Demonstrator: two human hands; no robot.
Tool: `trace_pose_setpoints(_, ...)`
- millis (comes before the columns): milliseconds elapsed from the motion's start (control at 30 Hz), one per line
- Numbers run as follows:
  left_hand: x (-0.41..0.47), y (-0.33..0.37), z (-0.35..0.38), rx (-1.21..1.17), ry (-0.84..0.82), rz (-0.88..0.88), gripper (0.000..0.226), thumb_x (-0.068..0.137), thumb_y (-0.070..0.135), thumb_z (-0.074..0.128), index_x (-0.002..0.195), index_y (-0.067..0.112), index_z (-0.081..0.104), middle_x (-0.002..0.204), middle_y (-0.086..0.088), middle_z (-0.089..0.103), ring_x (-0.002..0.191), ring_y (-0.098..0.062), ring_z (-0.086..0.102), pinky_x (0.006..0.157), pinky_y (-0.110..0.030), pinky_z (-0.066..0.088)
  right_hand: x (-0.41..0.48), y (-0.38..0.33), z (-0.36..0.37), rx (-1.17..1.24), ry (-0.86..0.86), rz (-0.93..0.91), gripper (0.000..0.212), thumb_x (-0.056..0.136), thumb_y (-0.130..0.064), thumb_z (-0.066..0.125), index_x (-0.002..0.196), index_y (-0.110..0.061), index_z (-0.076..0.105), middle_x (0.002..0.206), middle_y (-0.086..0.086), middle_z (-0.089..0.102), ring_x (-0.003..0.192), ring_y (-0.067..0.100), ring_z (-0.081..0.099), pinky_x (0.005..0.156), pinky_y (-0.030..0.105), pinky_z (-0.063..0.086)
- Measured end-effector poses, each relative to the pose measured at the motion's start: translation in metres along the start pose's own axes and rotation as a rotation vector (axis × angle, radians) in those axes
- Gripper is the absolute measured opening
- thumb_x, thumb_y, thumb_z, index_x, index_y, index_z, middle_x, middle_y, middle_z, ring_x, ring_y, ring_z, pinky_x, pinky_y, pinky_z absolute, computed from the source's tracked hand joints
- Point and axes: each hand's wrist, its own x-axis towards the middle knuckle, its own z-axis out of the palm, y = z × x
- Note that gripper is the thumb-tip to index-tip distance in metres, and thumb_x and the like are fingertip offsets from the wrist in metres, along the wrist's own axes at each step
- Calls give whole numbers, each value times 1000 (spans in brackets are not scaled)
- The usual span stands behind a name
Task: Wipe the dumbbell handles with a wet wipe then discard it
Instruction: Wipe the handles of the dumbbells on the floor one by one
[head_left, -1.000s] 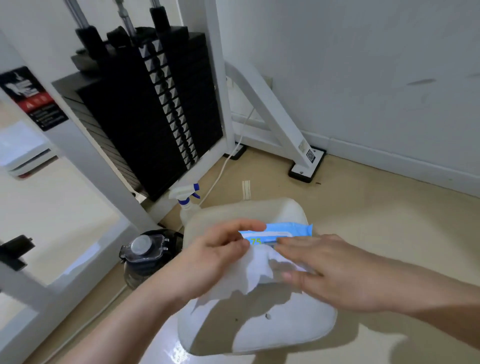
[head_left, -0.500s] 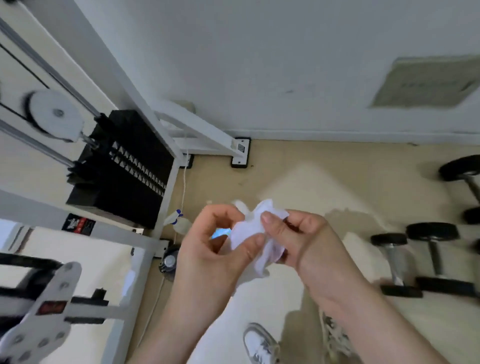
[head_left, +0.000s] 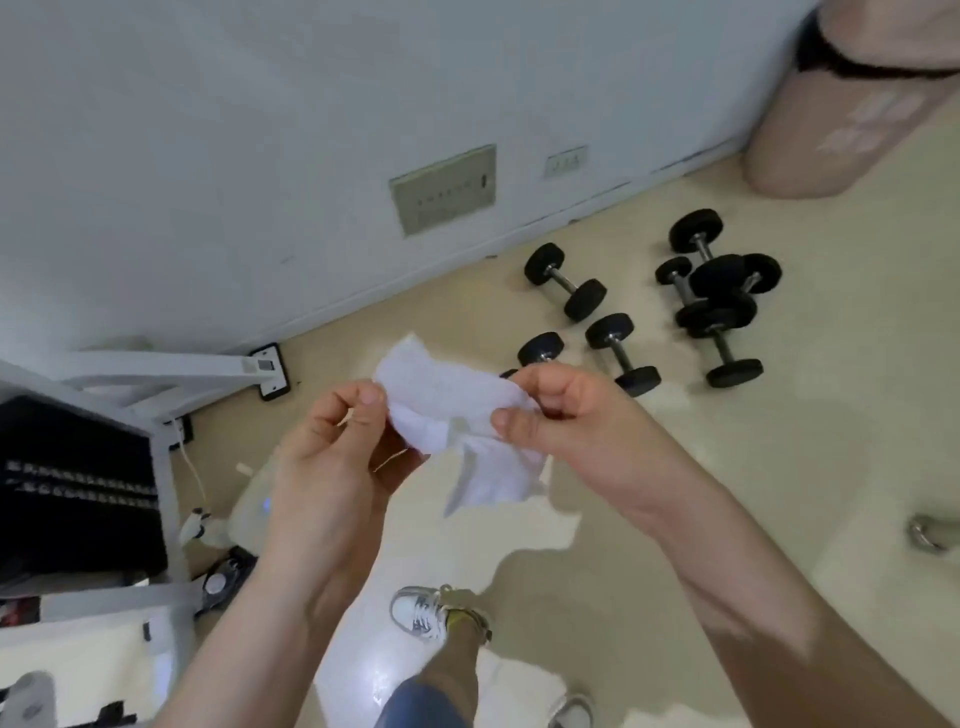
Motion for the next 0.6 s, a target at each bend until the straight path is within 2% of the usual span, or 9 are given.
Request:
trace_pose_setpoints(100,-24,-15,51,6,-101,-50,27,100,13,41,77,15,55,72,-3,65,62,-17,62,57,-27,52,-56,6,-42,10,125,-19,9,89,-12,63,81,-8,64,75,2,66,72,11,58,72,21,44)
trace_pose_setpoints(200,-49,-30,128,40,-210,-146,22,100,16,44,82,14,58,73,-3,66,63,-18,59,57,-28,50,-114,9,-97,99,346,-13,13,90,-16,62,77,-14,65,72,3,61,68,12,55,66,23,44)
trace_pose_setpoints(300,-61,-43,192,35,-343,-274,9,90,27,60,93,18,59,59,-1,47,53,-14,44,54,-26,41,-144,12,-144,247,561,-15,16,92,-17,59,76,-16,63,71,8,59,64,19,54,56,25,44)
trace_pose_setpoints(367,-57,-52,231,72,-511,-303,21,80,21,73,97,18,61,57,-1,36,50,-15,35,51,-25,37,-154,12,-176,318,679,10,17,94,-21,56,78,-18,61,71,10,58,62,21,52,52,25,42)
trace_pose_setpoints(467,-40,-66,288,384,-698,-158,14,80,2,70,81,16,70,61,-8,47,55,-15,44,53,-21,40,-160,10,-234,505,725,49,14,94,-22,54,84,-15,61,72,5,60,63,17,57,54,27,47)
trace_pose_setpoints(533,-20,-82,326,600,-701,-62,29,84,-3,61,72,21,73,64,0,57,56,-8,48,51,-14,39,-160,6,-276,643,689,74,9,87,-22,61,90,-14,60,75,5,62,65,18,60,53,26,50)
trace_pose_setpoints(600,-1,-90,364,787,-669,88,34,85,2,60,75,31,72,72,9,61,57,-1,50,52,-11,40,-156,3,-318,714,671,81,21,80,-17,66,98,-18,57,83,9,62,69,22,60,52,28,51)
